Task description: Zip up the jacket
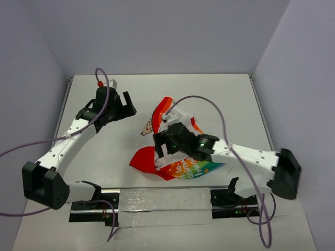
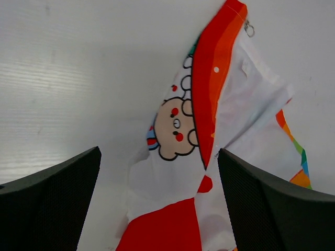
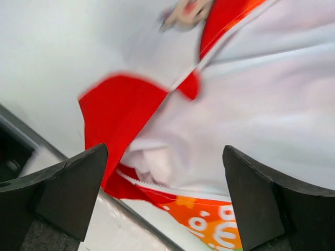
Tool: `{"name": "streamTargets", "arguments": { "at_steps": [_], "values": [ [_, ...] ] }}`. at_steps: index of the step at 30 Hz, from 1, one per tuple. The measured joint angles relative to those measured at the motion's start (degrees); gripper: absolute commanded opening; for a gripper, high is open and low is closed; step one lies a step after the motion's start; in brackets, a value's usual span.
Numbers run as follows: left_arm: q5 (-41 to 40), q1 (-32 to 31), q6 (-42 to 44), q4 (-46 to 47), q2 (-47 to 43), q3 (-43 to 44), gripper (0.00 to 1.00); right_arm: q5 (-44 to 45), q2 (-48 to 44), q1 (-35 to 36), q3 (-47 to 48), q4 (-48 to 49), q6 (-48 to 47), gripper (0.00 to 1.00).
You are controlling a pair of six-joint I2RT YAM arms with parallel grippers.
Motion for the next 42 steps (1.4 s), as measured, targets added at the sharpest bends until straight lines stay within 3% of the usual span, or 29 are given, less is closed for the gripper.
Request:
{"name": "streamTargets", "arguments": {
  "at_steps": [4,6,8,13,15,18,22,23,26,31,35,42],
  "values": [
    [2.48,-4.17,-0.14,1.00,7.36,3.78,0.98,3.16,-14.57,-12.94,-5.02,-0.73,3.97,0.68],
    [3.21,-6.09,-0.24,0.85,11.55,6.47,0.97,3.85,-19.69,-21.99,-8.52,-1.08,6.81,0.61],
    [3.43,-7.89,-0.31,0.64,16.63,10.31,0.96,3.20,-24.06,-29.80,-13.50,-1.98,9.31,0.61],
    [3.67,-11.81,-0.67,1.11,26.72,15.57,0.94,-0.39,-27.60,-40.84,-22.33,-6.02,13.92,0.77],
    [3.30,-13.02,-0.71,0.92,29.37,16.16,0.90,-1.87,-26.61,-42.60,-23.85,-6.27,14.89,0.83],
    [2.20,-14.78,-0.78,0.01,32.24,16.88,0.83,-3.86,-24.67,-43.48,-24.77,-6.14,15.79,0.84],
    [0.40,-16.81,-0.89,-0.99,33.52,16.91,0.59,-5.37,-23.18,-43.59,-24.95,-5.39,16.21,0.85],
    [0.14,-17.15,-0.94,-1.04,33.52,16.88,0.49,-5.62,-23.03,-43.59,-24.95,-5.01,16.26,0.86],
    [-0.74,-17.84,-1.29,-0.97,33.52,16.76,0.35,-6.04,-22.24,-43.59,-24.95,-3.95,16.53,0.88],
    [-2.28,-18.01,-1.52,-1.32,33.52,16.62,0.35,-6.27,-20.40,-43.59,-24.95,-3.57,16.92,0.88],
    [-2.98,-18.15,-1.24,-1.30,33.52,16.09,0.56,-6.29,-20.36,-43.59,-24.95,-3.45,17.11,0.88],
    [-3.05,-18.49,-0.50,-1.24,33.21,13.28,0.44,-6.29,-20.36,-43.59,-25.02,-3.10,17.11,0.89]
  ]
}}
